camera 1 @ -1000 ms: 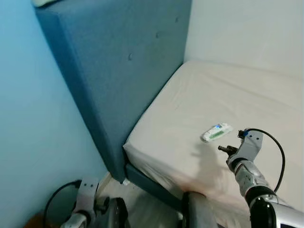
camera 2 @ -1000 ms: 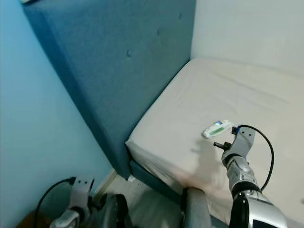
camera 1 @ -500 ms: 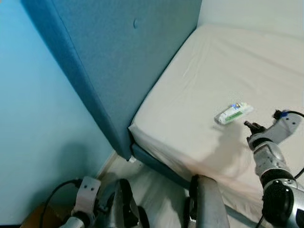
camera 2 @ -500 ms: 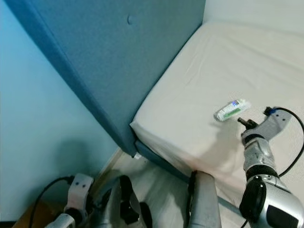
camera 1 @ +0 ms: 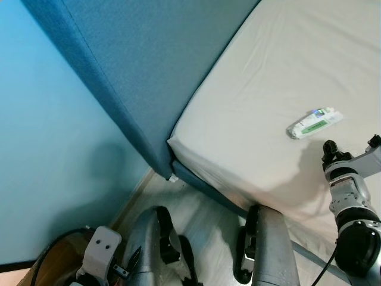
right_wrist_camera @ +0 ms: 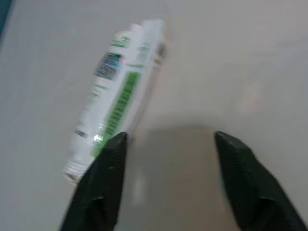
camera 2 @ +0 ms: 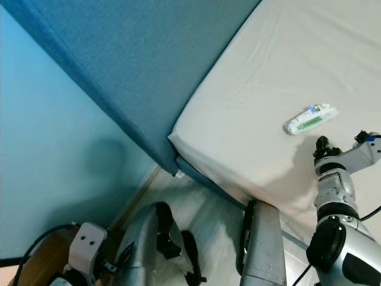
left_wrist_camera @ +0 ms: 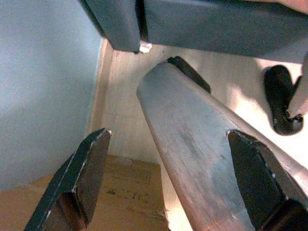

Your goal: Clean up the room

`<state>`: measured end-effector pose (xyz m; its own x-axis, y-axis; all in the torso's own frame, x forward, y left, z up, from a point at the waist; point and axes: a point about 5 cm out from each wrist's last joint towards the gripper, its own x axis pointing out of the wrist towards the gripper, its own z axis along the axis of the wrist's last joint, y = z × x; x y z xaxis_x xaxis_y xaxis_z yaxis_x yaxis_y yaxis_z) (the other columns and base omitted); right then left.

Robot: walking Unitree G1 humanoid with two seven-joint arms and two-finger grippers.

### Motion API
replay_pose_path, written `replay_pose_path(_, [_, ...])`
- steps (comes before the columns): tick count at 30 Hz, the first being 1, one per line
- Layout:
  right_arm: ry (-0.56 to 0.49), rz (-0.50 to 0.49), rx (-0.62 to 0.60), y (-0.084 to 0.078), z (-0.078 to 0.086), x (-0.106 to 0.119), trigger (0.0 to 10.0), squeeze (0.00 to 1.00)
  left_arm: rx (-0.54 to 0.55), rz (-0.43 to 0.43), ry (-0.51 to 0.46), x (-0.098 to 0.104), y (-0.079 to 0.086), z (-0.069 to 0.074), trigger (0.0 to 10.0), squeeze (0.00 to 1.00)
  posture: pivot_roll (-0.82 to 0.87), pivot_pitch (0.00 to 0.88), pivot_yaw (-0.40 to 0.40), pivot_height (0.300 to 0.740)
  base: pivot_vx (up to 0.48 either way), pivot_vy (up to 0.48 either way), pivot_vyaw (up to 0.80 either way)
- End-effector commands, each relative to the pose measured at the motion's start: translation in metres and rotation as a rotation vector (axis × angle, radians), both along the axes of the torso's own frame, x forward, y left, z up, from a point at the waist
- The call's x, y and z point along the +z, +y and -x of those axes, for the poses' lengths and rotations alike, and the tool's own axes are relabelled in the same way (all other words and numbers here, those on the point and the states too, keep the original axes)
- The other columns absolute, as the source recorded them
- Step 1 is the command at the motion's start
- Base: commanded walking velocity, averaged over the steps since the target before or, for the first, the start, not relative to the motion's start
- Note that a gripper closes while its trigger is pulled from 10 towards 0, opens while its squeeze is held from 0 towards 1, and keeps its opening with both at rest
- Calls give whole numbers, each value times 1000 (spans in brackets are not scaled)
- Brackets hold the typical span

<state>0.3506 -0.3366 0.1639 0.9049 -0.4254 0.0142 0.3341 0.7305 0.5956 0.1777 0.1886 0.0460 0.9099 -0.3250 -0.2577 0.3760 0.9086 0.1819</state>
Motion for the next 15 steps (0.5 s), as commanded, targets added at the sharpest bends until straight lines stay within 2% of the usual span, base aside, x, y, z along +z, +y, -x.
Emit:
replay_pose_path(1, [-32, -53, 0, 0, 0, -1, 10000, 1000, -2, -25, 79, -3, 8, 17, 10000, 0, 224, 592, 165, 579, 0, 0, 0])
replay_pose_path(6, [-48, -61, 6, 4, -6, 8, 10000, 1000, -23, -48, 88, 5, 9, 25, 10000, 0, 234, 610, 174, 579, 0, 0, 0])
replay_pose_path(12, [-52, -137, -41, 5, -10, 13, 10000, 1000, -55, -79, 110, 17, 13, 40, 10000, 0, 253, 643, 193, 579, 0, 0, 0])
replay_pose_path(14, [-52, -144, -42, 5, -10, 13, 10000, 1000, -56, -80, 113, 19, 13, 41, 10000, 0, 253, 643, 193, 579, 0, 0, 0])
replay_pose_path(15, [-52, -147, -44, 6, -10, 14, 10000, 24, -57, -83, 115, 20, 13, 42, 10000, 0, 255, 646, 195, 579, 0, 0, 0])
